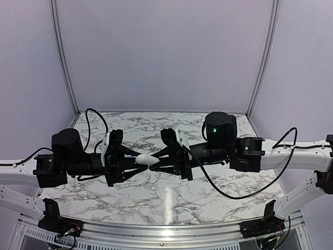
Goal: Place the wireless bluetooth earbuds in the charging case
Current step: Pass from the right arm to the left
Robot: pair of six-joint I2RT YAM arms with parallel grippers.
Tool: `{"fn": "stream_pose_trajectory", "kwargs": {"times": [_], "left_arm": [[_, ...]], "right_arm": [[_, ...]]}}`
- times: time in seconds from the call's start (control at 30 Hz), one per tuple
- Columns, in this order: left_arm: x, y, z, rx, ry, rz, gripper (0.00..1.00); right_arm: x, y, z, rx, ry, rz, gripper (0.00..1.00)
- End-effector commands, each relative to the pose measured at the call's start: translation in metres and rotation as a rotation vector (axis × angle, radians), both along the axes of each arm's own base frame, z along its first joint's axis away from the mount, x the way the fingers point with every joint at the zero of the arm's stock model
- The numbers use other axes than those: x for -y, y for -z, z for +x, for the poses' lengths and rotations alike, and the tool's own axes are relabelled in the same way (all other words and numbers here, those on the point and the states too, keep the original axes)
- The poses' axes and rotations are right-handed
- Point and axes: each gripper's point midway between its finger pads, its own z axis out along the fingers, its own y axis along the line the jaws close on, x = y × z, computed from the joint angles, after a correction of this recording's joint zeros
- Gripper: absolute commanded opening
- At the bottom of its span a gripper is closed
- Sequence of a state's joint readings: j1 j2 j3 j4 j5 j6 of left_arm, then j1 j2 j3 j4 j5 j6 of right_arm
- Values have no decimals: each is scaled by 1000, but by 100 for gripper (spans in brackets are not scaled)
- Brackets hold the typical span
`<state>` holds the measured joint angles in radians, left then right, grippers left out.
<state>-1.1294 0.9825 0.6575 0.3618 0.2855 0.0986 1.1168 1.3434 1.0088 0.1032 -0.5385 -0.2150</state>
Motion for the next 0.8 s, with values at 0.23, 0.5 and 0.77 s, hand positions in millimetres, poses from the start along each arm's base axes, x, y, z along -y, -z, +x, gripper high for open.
{"fn": "stream_pose_trajectory", "kwargs": {"times": [0.23, 0.5, 0.77], "left_arm": [[0, -5, 3, 20, -15, -18, 34], [1, -3, 4, 18, -14, -13, 36], [0, -3, 3, 18, -12, -14, 35]], "right_arm": [[1, -16, 0, 25, -9, 36, 0], [2, -18, 0, 33, -8, 37, 0], [2, -16, 0, 31, -8, 32, 0]]}}
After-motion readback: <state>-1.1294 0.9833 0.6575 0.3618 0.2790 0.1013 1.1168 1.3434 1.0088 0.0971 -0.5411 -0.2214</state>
